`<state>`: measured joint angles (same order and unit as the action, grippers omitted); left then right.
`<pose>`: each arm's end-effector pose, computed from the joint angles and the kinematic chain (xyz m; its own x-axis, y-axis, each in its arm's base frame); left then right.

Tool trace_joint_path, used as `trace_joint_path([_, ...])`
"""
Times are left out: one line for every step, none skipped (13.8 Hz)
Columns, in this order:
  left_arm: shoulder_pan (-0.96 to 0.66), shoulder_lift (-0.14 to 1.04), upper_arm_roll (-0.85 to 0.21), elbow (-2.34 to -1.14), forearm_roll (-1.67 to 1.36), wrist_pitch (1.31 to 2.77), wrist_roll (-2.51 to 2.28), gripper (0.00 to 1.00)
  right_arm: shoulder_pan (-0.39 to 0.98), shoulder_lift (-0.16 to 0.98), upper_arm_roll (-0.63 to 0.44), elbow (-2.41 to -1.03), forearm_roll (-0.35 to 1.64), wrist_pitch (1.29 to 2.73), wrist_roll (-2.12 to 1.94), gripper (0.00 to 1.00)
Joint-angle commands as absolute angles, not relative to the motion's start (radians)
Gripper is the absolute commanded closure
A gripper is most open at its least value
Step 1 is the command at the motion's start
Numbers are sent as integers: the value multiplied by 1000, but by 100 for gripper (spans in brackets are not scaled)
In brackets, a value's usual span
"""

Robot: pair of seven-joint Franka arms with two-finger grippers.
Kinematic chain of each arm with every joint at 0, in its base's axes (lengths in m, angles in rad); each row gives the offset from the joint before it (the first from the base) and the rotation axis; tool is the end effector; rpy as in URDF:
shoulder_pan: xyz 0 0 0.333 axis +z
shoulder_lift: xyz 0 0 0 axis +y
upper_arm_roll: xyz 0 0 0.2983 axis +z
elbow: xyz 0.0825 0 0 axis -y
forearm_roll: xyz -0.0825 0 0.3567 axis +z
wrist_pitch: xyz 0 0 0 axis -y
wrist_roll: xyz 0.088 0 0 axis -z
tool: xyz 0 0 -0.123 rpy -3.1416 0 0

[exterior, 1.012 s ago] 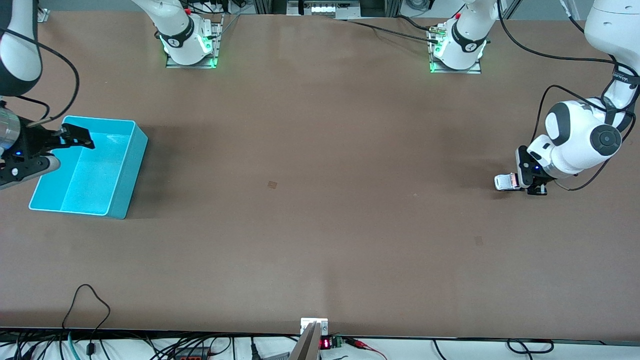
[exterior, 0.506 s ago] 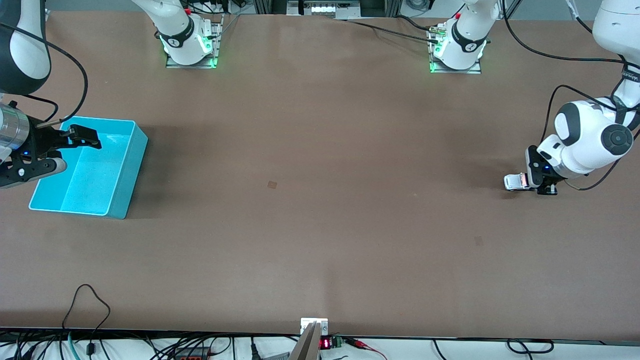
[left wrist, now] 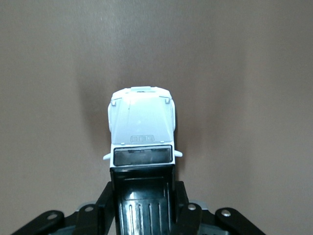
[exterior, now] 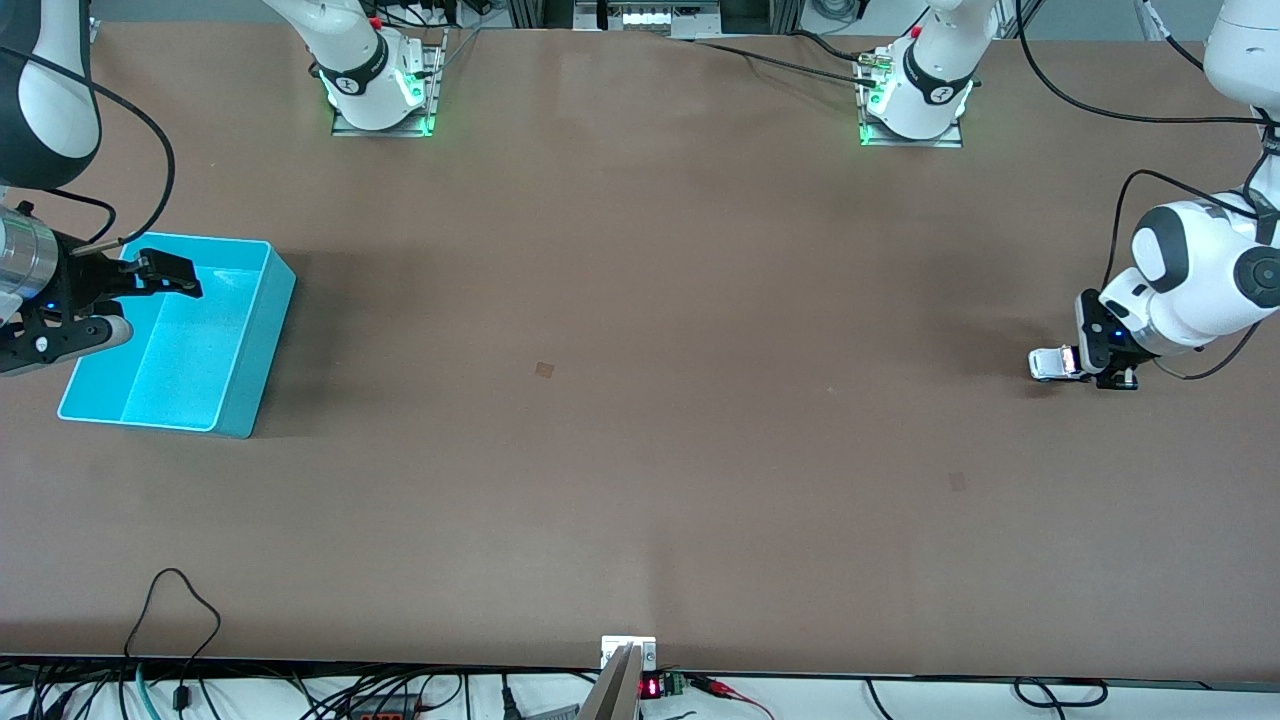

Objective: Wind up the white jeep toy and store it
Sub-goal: 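Drag the jeep backward along the table with the left gripper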

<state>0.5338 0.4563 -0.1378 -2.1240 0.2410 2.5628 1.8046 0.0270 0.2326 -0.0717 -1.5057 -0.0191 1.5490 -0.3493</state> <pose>0.5100 0.2101 0.1842 -0.0277 -0.9976 -0.0635 -0.9992 0.0258 0.0301 0.5772 -0.0245 0.4891 0.9355 0.2990 -0.1883 0.2986 -0.9539 -0.0310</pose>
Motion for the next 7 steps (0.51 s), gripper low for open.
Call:
trace_joint_path([569,546,-144,-2092,276,2572,1850,77,28,225,-71,-1500,-21,1532,-331,0])
trace_joint_path([571,543,-144,-2092,276,2569,1858,73,28,227,-71,-1500,-21,1534,-331,0])
trace_joint_path([569,534,-146,-2094,276,2562,1859,57,28,227,-71,-1500,-21,1539,-331,0])
trace_joint_path([569,510,-162,-2094,273,2539,1858,16,28,230,-71,-1500,-21,1539,-331,0])
trace_joint_path([572,477,-199,-2091,273,2467,1859,0,28,232,-71,-1500,-21,1539,-331,0])
trace_joint_path([574,442,-215,-2074,272,2386,1859,0,28,232,-71,-1499,-21,1539,-331,0])
trace_joint_path([574,411,-245,-2053,265,2311,1859,0,28,232,-71,-1500,-21,1539,-331,0])
